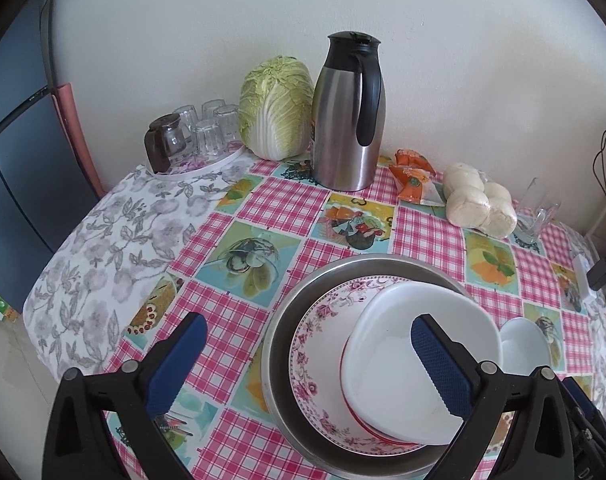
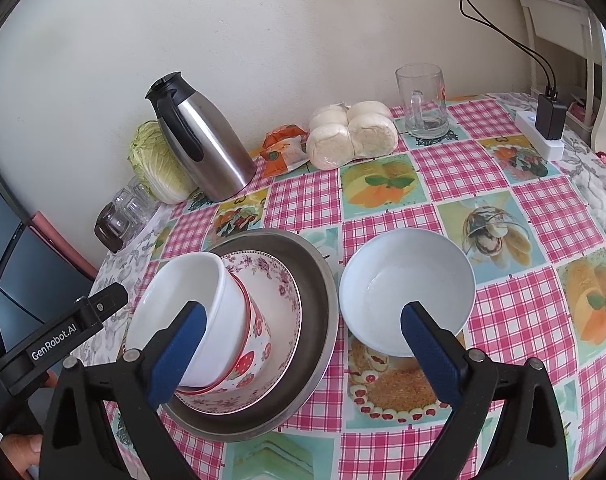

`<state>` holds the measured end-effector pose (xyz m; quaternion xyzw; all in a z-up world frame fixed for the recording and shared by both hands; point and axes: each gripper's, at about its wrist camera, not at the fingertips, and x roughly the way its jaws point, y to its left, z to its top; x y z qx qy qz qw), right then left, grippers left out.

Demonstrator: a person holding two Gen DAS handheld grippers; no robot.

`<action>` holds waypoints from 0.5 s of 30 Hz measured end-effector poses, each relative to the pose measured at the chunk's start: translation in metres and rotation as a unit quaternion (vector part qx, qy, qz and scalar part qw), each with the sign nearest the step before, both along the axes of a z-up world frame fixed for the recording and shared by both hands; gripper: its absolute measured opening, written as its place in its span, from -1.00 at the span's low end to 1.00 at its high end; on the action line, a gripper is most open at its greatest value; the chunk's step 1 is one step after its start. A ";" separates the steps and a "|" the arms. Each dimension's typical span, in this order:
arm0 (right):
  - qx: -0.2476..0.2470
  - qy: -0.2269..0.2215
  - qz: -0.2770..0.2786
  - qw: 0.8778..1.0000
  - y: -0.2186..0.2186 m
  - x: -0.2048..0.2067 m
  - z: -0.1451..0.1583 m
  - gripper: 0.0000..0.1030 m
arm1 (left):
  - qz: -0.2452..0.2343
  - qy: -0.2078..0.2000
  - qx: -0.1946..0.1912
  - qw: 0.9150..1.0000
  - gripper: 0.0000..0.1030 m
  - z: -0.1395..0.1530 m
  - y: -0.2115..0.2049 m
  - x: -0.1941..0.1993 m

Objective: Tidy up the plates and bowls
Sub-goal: 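Move both tools to the rim of the pale blue bowl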

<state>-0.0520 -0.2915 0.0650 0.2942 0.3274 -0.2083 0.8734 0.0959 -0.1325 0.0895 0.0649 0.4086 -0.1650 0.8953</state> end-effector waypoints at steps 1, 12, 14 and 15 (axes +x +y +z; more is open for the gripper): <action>0.000 -0.003 -0.001 1.000 -0.001 -0.002 0.001 0.91 | 0.001 -0.002 -0.005 1.000 1.00 0.002 -0.001 -0.002; -0.016 -0.049 -0.028 0.998 -0.020 -0.035 0.022 0.91 | -0.006 -0.023 -0.037 0.999 1.00 0.022 -0.018 -0.027; -0.021 -0.058 -0.033 0.998 -0.025 -0.042 0.027 0.91 | -0.013 -0.025 -0.043 0.999 1.00 0.025 -0.023 -0.032; -0.025 -0.061 -0.036 0.997 -0.027 -0.046 0.029 0.91 | -0.016 -0.027 -0.047 0.998 1.00 0.027 -0.026 -0.036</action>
